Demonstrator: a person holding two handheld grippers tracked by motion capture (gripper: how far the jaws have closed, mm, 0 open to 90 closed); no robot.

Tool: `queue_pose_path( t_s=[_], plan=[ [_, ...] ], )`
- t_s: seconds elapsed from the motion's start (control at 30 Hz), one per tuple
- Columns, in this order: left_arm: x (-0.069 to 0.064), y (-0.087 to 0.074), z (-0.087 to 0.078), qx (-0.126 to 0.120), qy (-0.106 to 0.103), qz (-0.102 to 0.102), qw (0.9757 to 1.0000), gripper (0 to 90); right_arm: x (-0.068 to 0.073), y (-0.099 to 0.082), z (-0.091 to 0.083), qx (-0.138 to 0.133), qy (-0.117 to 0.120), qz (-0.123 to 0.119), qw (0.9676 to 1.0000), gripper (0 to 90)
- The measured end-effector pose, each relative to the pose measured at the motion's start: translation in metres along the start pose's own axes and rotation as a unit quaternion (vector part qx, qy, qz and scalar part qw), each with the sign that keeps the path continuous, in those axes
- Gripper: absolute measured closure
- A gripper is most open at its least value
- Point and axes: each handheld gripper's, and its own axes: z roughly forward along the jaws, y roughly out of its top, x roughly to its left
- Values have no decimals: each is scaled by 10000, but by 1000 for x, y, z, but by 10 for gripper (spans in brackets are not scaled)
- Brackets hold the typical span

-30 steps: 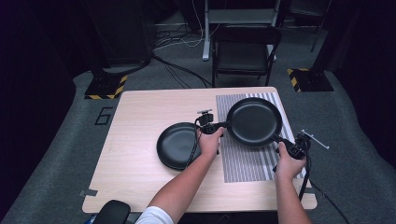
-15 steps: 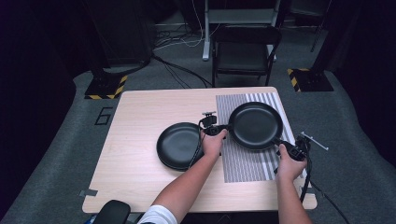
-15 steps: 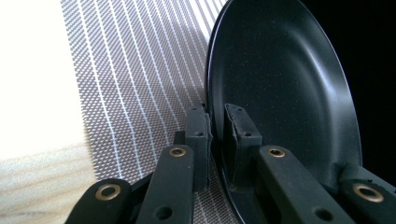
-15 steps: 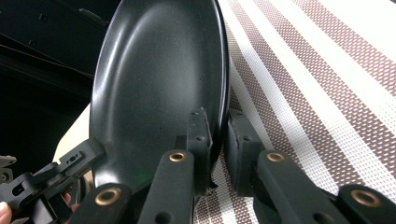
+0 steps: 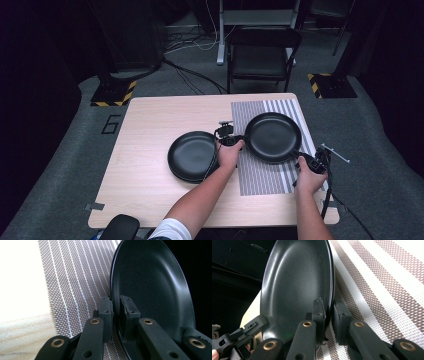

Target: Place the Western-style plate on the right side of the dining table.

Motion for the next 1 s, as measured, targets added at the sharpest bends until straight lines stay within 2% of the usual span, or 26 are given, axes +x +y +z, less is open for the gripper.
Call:
queue_pose_path(
  t_s=[0.17, 0.3, 0.4, 0.43, 0.63, 1.0],
  plan=[
    [1, -1, 3, 88, 76, 10, 9999, 803, -3, 0, 2, 51, -42, 38, 10000, 811],
    [1, -2, 3, 141, 229, 51, 9996, 799, -3, -2, 5, 96, -100, 59, 9999, 808],
    [2, -2, 3, 187, 261, 54, 9995, 799, -4, -2, 6, 139, -131, 65, 9998, 806],
    [1, -3, 4, 215, 343, 67, 9992, 795, -4, -3, 7, 171, -160, 16, 9997, 804],
    [0, -3, 3, 261, 395, 69, 9989, 793, -6, -4, 9, 232, -230, 170, 9993, 796],
    [0, -3, 2, 276, 491, 158, 9983, 789, -5, -5, 10, 238, -349, -49, 9991, 764]
  ],
)
